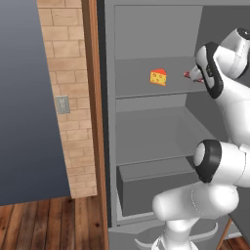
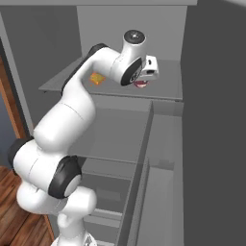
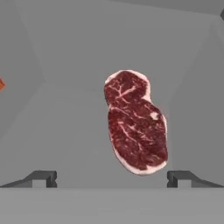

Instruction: Take the cheese, steak, and lemon wedge from the fridge and place them on the plate on the dining counter to create an appetizer plate.

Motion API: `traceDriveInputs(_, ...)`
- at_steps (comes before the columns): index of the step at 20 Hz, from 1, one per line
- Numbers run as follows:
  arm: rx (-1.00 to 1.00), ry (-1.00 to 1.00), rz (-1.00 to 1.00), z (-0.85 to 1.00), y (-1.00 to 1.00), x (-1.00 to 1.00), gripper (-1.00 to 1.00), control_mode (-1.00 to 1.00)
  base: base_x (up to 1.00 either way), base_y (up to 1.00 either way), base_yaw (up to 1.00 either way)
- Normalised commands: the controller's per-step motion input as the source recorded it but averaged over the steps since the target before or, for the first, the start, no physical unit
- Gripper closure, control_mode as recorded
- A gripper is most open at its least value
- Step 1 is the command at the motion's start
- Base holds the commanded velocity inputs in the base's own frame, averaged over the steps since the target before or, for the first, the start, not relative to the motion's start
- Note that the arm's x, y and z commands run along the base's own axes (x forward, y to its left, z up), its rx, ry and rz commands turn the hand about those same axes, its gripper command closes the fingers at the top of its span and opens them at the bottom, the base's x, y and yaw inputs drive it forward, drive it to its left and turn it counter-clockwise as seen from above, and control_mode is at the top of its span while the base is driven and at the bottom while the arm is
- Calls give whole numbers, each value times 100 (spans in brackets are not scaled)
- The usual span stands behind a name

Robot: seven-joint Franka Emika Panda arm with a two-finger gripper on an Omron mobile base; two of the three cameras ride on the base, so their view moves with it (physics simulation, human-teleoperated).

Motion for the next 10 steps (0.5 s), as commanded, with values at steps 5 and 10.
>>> traceDriveInputs(5, 0, 0, 3, -15, -17, 43, -100, -100, 0, 0, 0)
traceDriveInputs(10, 0, 0, 3, -21, -8, 53, -100, -100, 0, 0, 0)
